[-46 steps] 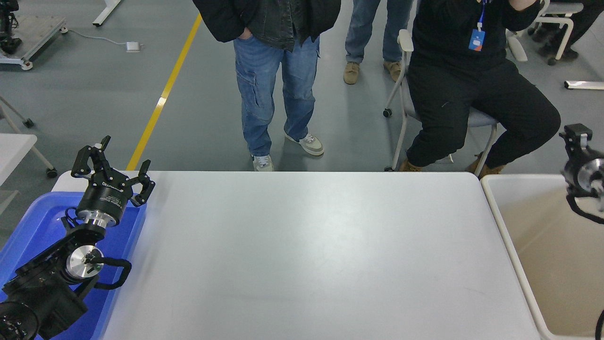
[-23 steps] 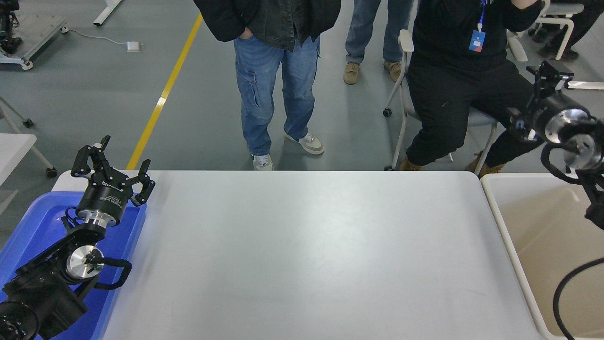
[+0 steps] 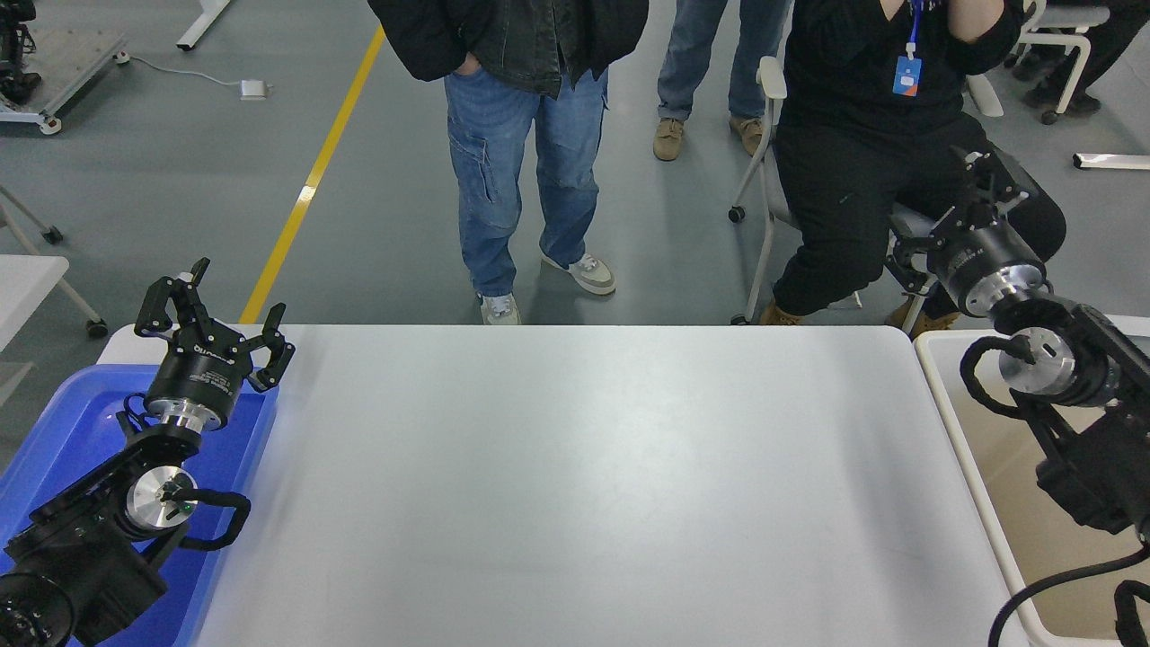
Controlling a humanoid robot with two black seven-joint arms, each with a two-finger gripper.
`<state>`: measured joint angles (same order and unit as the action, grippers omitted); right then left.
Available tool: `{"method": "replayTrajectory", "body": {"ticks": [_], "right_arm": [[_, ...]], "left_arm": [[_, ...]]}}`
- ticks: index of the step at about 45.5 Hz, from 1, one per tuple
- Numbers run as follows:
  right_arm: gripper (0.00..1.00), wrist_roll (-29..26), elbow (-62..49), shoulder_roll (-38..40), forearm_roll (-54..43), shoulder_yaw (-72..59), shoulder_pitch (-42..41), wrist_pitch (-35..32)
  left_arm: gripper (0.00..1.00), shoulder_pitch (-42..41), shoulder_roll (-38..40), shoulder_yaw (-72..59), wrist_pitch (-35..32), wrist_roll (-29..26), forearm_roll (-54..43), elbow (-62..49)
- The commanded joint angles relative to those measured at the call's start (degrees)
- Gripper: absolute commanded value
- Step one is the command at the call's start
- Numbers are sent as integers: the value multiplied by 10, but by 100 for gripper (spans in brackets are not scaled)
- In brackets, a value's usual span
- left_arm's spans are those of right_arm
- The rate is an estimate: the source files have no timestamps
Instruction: Clean the table surface
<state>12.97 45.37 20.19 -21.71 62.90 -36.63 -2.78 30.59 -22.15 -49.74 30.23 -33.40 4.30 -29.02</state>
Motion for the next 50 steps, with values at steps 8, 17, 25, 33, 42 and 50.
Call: {"method": "replayTrajectory", "body": {"ticks": [8,17,25,33,42,50], "right_arm": [[98,131,-9,-47,-5,-4,94,-14],[98,141,-51,-53,-5,-34,102,-14],[98,150,-54,-52,-5,-54,100,-14],[98,167,-50,-52,-4,-47,93,-14],[98,168,-48,-52,-4,-45,75,-14],[98,167,-48,-46,-4,-45,60,-14]], "left_arm": [[100,0,0,0,0,0,0,-1],[100,0,0,0,0,0,0,0],[100,0,0,0,0,0,0,0],[100,0,0,-1,0,0,0,-1],[100,0,0,0,0,0,0,-1],[100,0,0,0,0,0,0,-1]]}}
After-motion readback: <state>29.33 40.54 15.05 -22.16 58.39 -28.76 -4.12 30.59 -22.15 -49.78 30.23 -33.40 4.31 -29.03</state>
